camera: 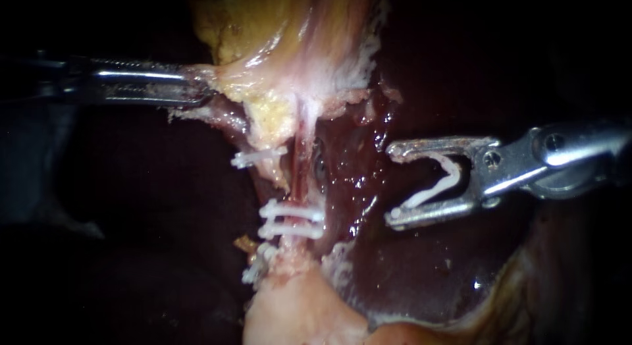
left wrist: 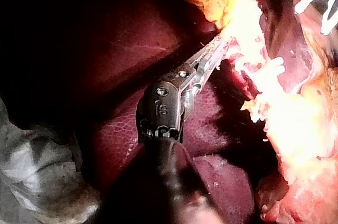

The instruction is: Clipping third clip right tube

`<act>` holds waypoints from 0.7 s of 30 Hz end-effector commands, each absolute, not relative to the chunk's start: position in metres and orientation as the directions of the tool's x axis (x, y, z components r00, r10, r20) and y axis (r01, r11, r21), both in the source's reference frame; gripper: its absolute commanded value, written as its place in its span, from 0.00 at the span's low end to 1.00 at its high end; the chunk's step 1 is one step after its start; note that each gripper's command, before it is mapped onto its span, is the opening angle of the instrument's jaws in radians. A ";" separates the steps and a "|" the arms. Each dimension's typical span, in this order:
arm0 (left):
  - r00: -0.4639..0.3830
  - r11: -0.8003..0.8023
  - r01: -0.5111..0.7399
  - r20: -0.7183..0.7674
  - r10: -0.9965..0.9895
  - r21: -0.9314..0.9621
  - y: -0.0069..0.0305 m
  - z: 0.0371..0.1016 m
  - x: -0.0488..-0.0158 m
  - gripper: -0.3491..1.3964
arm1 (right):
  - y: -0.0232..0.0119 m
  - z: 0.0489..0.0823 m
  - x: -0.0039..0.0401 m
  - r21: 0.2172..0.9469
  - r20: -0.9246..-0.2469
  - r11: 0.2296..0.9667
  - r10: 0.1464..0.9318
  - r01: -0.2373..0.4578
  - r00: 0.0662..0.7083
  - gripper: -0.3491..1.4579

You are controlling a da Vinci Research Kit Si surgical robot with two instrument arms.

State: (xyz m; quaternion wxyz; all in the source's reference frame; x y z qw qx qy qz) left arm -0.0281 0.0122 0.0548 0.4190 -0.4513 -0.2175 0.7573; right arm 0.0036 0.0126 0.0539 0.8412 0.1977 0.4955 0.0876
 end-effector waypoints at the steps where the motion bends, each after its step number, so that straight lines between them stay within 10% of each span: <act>1: -0.242 -0.553 -0.437 -0.499 0.832 -0.710 0.0124 0.0545 -0.0278 0.00 | 0.0126 0.0539 0.0036 0.419 -0.799 0.906 0.344 0.048 0.493 0.47; 15: -0.189 -0.526 -0.458 -0.500 0.845 -0.716 0.0158 0.0488 -0.0229 0.00 | 0.0127 0.0540 0.0040 0.417 -0.801 0.907 0.339 0.053 0.493 0.47; 21: -0.188 -0.527 -0.461 -0.501 0.845 -0.714 0.0156 0.0490 -0.0232 0.00 | 0.0130 0.0546 0.0055 0.534 -0.735 0.845 0.475 -0.019 0.484 0.47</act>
